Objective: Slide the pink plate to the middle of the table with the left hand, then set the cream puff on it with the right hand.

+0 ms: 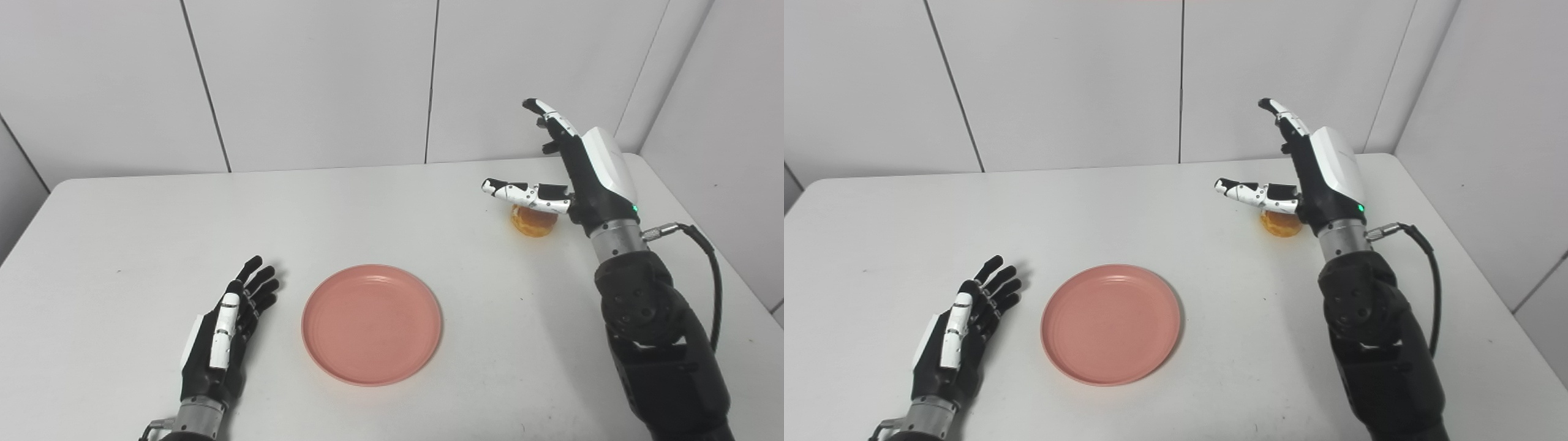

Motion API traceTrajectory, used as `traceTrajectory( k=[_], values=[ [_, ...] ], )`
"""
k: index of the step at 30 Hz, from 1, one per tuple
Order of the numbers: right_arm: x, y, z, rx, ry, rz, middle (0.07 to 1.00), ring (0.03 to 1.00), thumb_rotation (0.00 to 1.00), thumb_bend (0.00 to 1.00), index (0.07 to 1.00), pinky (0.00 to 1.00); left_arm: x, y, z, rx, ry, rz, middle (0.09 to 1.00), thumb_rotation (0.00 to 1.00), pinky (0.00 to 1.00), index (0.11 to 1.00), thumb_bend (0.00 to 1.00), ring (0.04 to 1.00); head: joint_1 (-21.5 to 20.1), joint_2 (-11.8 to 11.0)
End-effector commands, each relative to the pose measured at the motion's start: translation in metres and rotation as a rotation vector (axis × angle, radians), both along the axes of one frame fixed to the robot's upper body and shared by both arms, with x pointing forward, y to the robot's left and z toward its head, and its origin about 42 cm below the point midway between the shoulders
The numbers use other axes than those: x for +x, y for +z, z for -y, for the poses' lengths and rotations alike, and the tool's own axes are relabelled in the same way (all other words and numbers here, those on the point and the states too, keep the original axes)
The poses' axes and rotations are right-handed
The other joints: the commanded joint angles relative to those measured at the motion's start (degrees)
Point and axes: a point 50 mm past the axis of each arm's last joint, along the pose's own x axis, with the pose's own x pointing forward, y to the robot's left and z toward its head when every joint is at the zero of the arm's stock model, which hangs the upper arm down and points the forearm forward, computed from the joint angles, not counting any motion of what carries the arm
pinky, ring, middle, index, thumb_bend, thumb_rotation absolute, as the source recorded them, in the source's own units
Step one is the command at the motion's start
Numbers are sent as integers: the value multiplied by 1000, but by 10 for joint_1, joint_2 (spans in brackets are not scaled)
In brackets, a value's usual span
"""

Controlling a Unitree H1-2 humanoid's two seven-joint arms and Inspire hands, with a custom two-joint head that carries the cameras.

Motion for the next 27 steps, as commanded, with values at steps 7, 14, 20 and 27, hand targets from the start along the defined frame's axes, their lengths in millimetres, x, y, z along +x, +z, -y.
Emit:
traceTrajectory(
  k=[7, 14, 20, 27],
  values=[
    [22, 26, 18, -105, -80, -25, 923, 873, 349, 807, 895, 738, -13, -17, -12, 14, 13, -43, 884, 1000, 899, 875, 430, 877, 3, -3],
    [37, 20, 30, -182, -122, -133, 941, 865, 356, 836, 932, 716, -17, -19, -13, 28, 24, -20, 897, 1000, 901, 882, 415, 881, -12, -5],
    [51, 15, 41, -283, -142, -229, 946, 874, 406, 852, 918, 713, -20, -20, -15, 64, 31, 14, 896, 1000, 896, 881, 416, 877, -17, -5],
    [65, 10, 48, -327, -154, -313, 940, 855, 353, 877, 906, 680, -21, -23, -17, 56, 26, 16, 901, 1000, 909, 887, 418, 885, -21, -4]
  ],
)
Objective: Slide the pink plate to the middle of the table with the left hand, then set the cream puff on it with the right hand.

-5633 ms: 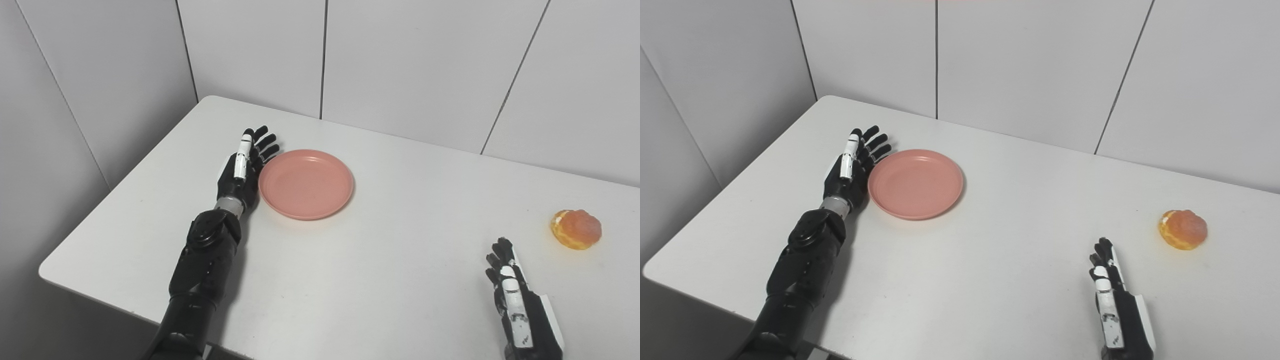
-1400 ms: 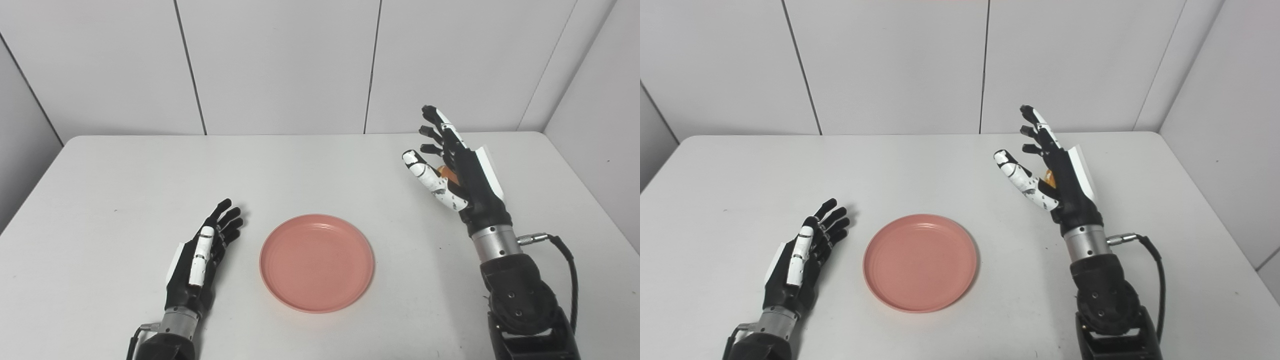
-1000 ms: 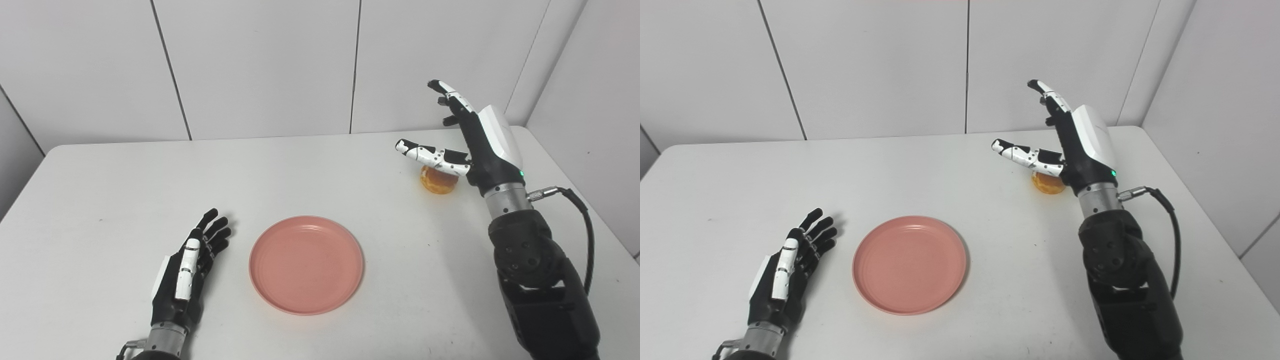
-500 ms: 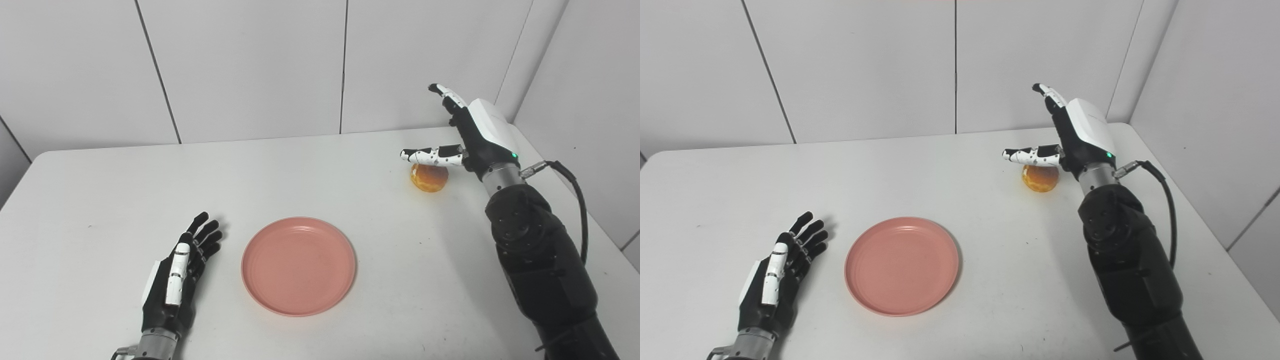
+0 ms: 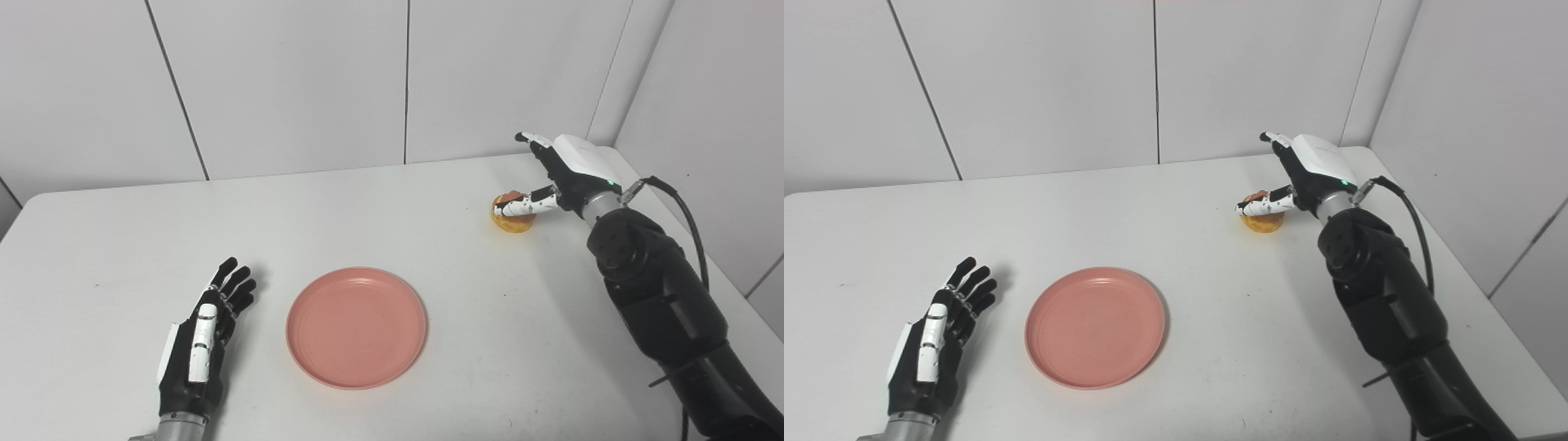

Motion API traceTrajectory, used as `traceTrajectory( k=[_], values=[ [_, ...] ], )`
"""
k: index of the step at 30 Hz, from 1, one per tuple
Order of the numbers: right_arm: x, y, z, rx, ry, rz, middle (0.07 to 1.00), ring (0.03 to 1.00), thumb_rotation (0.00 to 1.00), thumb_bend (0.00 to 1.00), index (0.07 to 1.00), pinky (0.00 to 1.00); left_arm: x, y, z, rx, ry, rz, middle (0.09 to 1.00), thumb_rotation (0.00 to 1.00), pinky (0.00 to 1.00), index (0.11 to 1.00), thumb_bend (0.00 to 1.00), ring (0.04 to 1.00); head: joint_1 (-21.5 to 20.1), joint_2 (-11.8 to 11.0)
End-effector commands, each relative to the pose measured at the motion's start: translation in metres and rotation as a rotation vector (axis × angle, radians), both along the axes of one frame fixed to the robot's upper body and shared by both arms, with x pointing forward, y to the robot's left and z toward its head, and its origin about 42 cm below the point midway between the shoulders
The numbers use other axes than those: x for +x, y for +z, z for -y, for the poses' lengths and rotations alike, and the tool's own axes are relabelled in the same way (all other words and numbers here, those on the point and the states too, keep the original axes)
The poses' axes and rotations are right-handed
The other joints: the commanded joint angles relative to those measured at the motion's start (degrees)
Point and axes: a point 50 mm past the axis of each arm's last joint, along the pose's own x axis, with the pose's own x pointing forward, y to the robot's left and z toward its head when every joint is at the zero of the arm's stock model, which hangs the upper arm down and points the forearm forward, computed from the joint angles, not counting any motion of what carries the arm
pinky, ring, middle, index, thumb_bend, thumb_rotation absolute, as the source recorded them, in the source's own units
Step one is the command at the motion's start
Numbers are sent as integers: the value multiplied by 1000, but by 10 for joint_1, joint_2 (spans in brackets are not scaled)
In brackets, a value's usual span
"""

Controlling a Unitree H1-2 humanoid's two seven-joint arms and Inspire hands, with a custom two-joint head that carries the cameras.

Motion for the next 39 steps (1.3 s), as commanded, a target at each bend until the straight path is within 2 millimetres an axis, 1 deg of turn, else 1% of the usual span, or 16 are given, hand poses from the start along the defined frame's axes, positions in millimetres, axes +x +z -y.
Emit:
traceTrajectory(
  k=[1, 6, 8, 13, 17, 20, 21, 23, 26, 28, 32, 33, 39],
  values=[
    [12, 30, 4, -38, -18, 60, 947, 859, 353, 878, 908, 676, -15, -27, -14, 18, 17, -85, 899, 1000, 910, 886, 423, 884, 0, 0],
    [21, 24, 7, -60, -41, 21, 956, 860, 351, 877, 913, 677, -14, -28, -14, 6, 16, -91, 897, 1000, 912, 887, 422, 881, -1, 1],
    [25, 20, 7, -73, -52, 6, 957, 848, 361, 877, 912, 658, -14, -28, -14, 2, 17, -97, 896, 1000, 910, 884, 425, 879, -1, 2],
    [35, 12, 9, -74, -74, -30, 967, 860, 366, 878, 919, 668, -16, -26, -13, 1, 13, -97, 897, 1000, 910, 886, 422, 882, 1, 5],
    [42, 7, 11, -96, -91, -57, 965, 849, 392, 876, 924, 661, -17, -23, -12, -5, 14, -102, 891, 1000, 898, 878, 430, 876, 1, 7],
    [47, 4, 10, -112, -92, -67, 962, 860, 408, 879, 925, 690, -18, -21, -12, -2, 12, -101, 891, 1000, 897, 879, 425, 876, 2, 10],
    [48, 3, 10, -118, -90, -70, 960, 871, 417, 878, 926, 713, -18, -20, -12, -1, 11, -100, 891, 1000, 897, 877, 424, 875, 2, 10],
    [51, 0, 9, -128, -86, -75, 958, 910, 422, 873, 926, 799, -19, -19, -12, 2, 12, -98, 889, 1000, 897, 876, 420, 874, 2, 12],
    [55, -2, 6, -144, -86, -80, 952, 926, 432, 873, 925, 841, -20, -18, -12, -1, 12, -103, 891, 1000, 903, 878, 425, 877, 3, 14],
    [56, -3, 4, -147, -85, -84, 952, 918, 429, 873, 927, 803, -20, -18, -12, -3, 13, -104, 892, 1000, 902, 878, 425, 878, 3, 15],
    [60, -5, 0, -123, -76, -93, 958, 924, 422, 874, 931, 789, -22, -17, -13, 8, 16, -103, 890, 1000, 896, 877, 426, 875, 4, 18],
    [61, -5, -1, -107, -72, -94, 960, 919, 404, 870, 932, 778, -22, -17, -13, 12, 18, -102, 887, 1000, 892, 875, 426, 872, 4, 18],
    [65, -7, -8, -68, -61, -95, 953, 894, 389, 876, 925, 746, -23, -19, -15, 29, 17, -97, 887, 1000, 895, 875, 427, 874, 6, 20]
  ],
)
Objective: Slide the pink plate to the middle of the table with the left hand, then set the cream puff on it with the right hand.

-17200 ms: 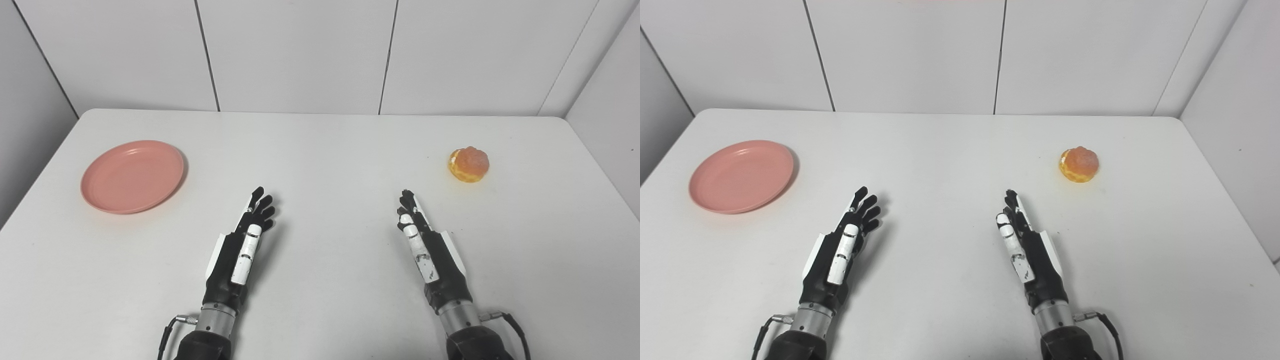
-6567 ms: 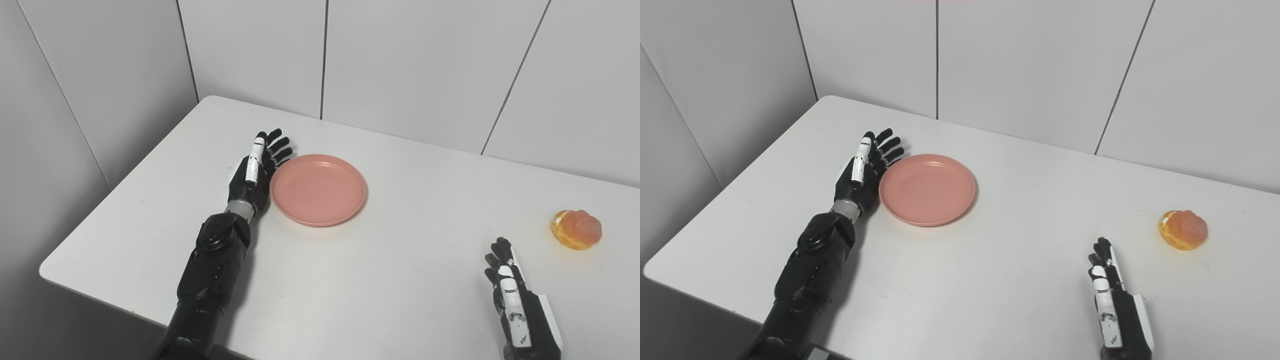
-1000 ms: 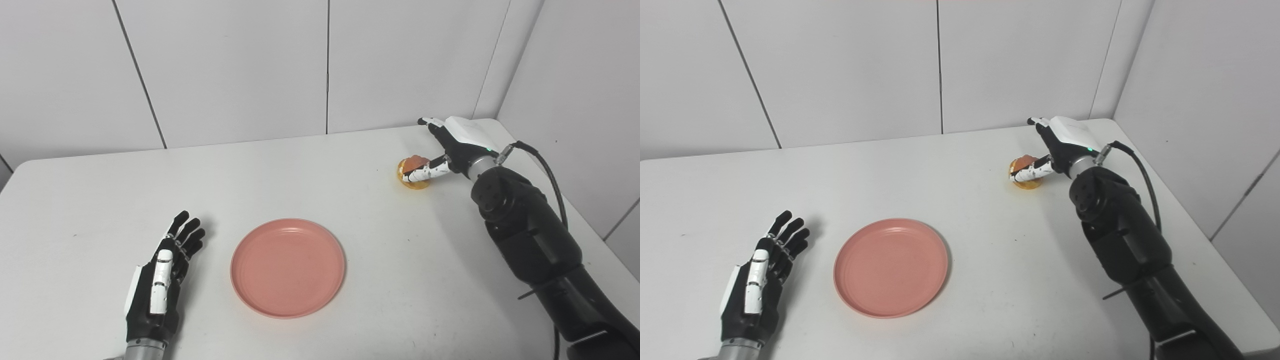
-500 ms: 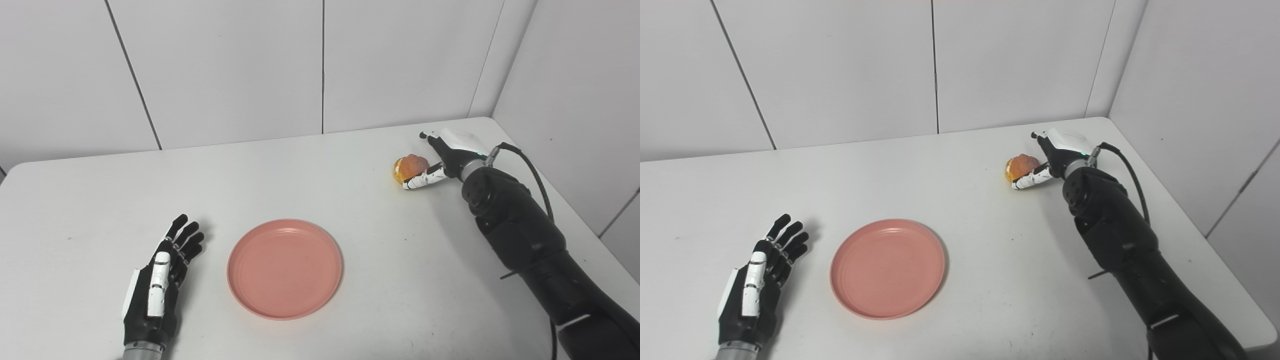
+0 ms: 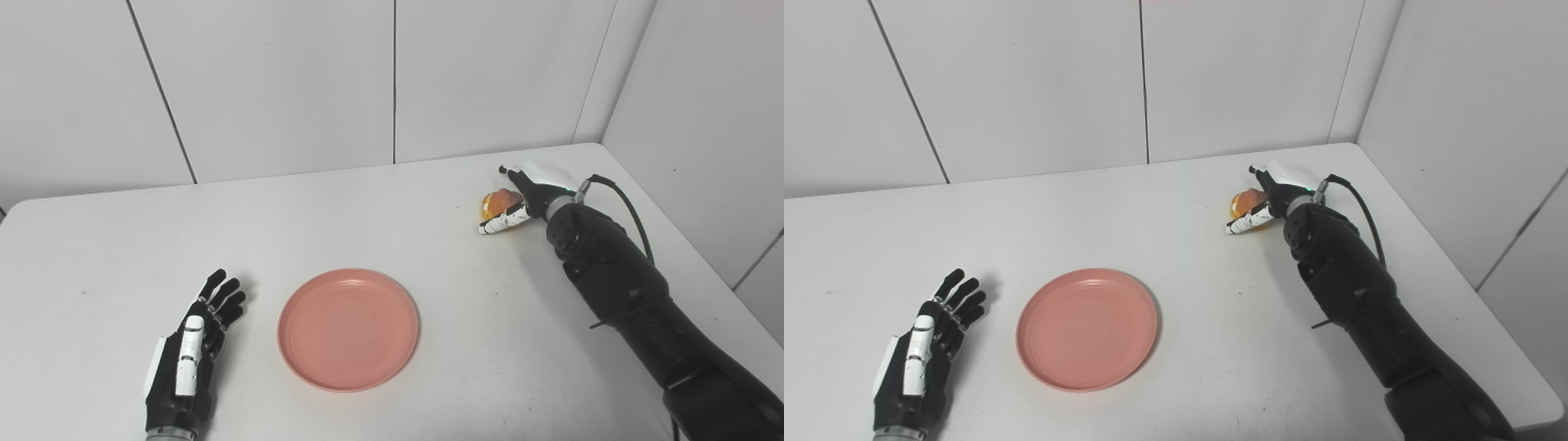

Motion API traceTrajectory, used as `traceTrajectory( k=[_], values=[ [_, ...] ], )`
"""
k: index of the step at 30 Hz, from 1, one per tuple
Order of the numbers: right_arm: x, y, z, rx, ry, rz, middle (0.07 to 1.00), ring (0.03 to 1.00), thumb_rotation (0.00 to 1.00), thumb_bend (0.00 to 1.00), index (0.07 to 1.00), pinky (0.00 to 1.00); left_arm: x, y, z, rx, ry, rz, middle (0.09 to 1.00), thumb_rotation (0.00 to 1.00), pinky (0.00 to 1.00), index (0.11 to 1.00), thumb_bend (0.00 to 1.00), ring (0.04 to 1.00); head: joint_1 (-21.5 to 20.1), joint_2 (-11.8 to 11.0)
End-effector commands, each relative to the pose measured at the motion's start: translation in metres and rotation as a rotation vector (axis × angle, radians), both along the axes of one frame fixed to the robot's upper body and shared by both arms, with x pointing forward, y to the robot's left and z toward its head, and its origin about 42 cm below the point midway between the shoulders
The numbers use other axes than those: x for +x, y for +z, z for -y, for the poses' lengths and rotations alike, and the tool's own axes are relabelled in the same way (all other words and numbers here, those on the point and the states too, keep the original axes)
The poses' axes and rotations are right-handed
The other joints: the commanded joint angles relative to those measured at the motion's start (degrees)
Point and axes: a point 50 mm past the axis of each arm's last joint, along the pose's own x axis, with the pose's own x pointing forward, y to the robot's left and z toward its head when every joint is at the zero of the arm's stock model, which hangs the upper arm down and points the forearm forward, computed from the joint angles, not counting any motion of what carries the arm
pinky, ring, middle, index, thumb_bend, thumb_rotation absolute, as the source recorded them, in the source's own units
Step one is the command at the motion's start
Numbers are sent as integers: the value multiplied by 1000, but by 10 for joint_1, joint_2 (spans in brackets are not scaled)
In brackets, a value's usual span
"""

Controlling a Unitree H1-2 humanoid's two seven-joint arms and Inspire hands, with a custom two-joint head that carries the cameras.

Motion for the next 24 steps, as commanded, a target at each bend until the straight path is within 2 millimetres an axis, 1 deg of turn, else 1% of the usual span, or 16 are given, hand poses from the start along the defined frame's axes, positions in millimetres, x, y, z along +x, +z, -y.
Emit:
traceTrajectory(
  k=[1, 10, 16, 24],
  values=[
    [14, 36, -5, -3, 22, 118, 950, 892, 390, 881, 924, 747, -15, -18, -10, 29, 21, -62, 886, 1000, 893, 874, 427, 872, 1, 1],
    [18, 33, -9, 4, 31, 123, 940, 875, 372, 881, 919, 732, -16, -18, -10, 33, 25, -61, 887, 1000, 892, 874, 431, 871, 2, 3],
    [22, 33, -8, 4, 16, 112, 925, 859, 333, 882, 921, 709, -17, -17, -9, 33, 23, -61, 888, 1000, 886, 875, 436, 870, 3, 6],
    [27, 34, -4, -16, 8, 86, 939, 866, 298, 900, 918, 700, -18, -14, -8, 35, 19, -53, 887, 1000, 882, 876, 437, 867, 7, 9]
  ],
)
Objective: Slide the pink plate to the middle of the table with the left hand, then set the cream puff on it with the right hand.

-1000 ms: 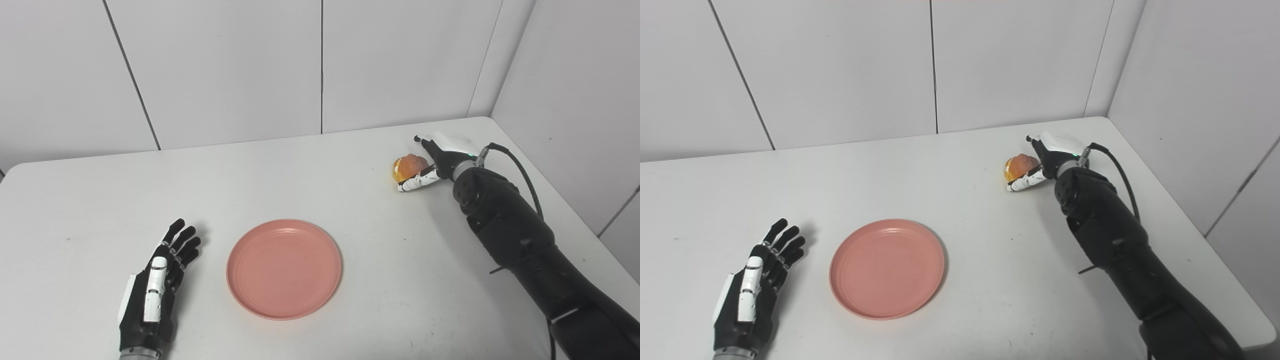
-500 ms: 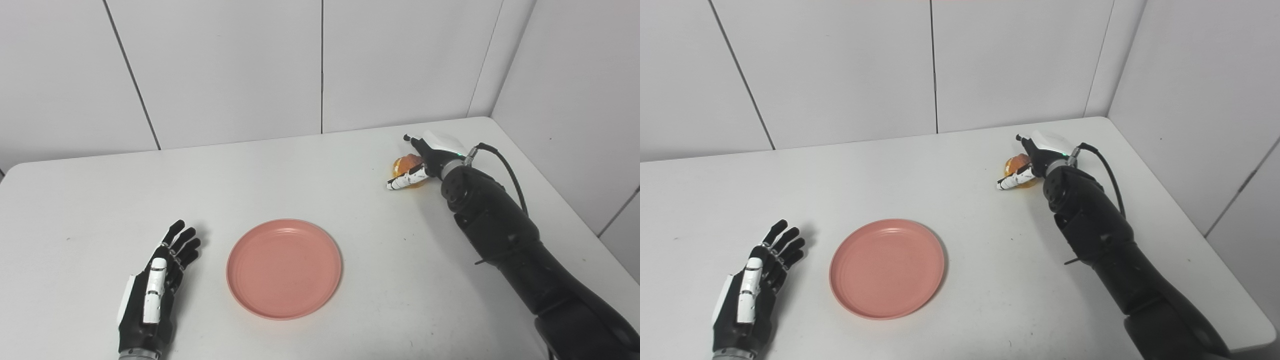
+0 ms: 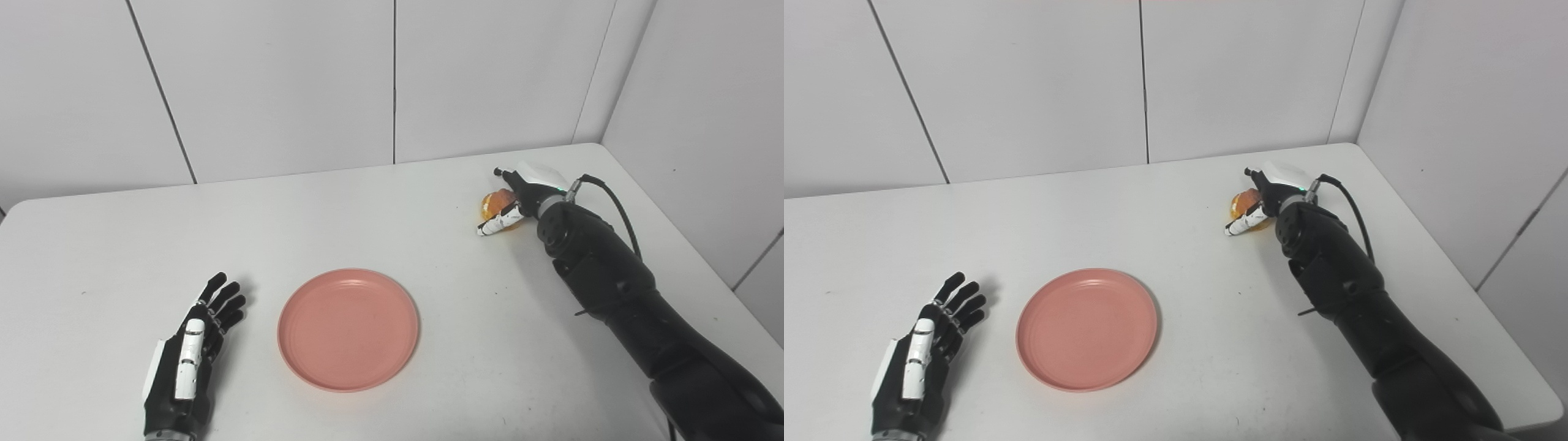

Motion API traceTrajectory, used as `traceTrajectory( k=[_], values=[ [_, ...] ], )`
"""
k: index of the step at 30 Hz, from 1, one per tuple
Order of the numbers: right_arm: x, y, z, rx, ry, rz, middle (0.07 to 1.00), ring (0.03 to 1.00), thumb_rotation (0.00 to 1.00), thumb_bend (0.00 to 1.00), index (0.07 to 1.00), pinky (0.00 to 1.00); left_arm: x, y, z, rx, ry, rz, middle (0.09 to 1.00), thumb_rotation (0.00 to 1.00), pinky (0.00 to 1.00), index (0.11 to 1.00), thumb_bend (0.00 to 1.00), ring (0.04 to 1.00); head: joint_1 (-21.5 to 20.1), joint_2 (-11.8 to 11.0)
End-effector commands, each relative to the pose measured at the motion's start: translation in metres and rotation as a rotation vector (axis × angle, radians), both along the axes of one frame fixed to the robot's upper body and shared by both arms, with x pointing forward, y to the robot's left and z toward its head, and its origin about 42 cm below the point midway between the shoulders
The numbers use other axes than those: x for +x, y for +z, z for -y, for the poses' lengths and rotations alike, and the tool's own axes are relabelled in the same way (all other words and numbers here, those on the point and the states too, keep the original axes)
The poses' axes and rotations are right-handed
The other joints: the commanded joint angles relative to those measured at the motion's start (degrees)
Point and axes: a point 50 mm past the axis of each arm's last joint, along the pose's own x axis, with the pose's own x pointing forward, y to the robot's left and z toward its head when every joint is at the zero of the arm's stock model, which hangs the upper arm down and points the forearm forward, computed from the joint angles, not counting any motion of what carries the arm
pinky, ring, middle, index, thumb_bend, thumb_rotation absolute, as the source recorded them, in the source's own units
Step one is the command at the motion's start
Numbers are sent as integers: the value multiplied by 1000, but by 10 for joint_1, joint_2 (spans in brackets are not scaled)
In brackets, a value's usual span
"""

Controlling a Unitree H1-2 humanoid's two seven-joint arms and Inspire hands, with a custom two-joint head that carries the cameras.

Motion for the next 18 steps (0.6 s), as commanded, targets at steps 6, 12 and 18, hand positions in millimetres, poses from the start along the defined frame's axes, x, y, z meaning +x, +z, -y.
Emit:
traceTrajectory(
  k=[6, 12, 18],
  values=[
    [14, 33, 1, 2, 31, 79, 930, 889, 261, 907, 898, 737, -15, -14, -7, 14, 16, -57, 886, 1000, 876, 874, 442, 865, 3, 4],
    [18, 23, 0, -11, 35, 76, 747, 680, 209, 875, 810, 600, -15, -14, -6, 17, 16, -56, 885, 1000, 875, 875, 443, 865, 5, 4],
    [22, 17, 3, 6, 36, 69, 483, 400, 132, 732, 632, 355, -15, -13, -5, 18, 19, -57, 884, 1000, 875, 871, 446, 865, 7, 5]
  ],
)
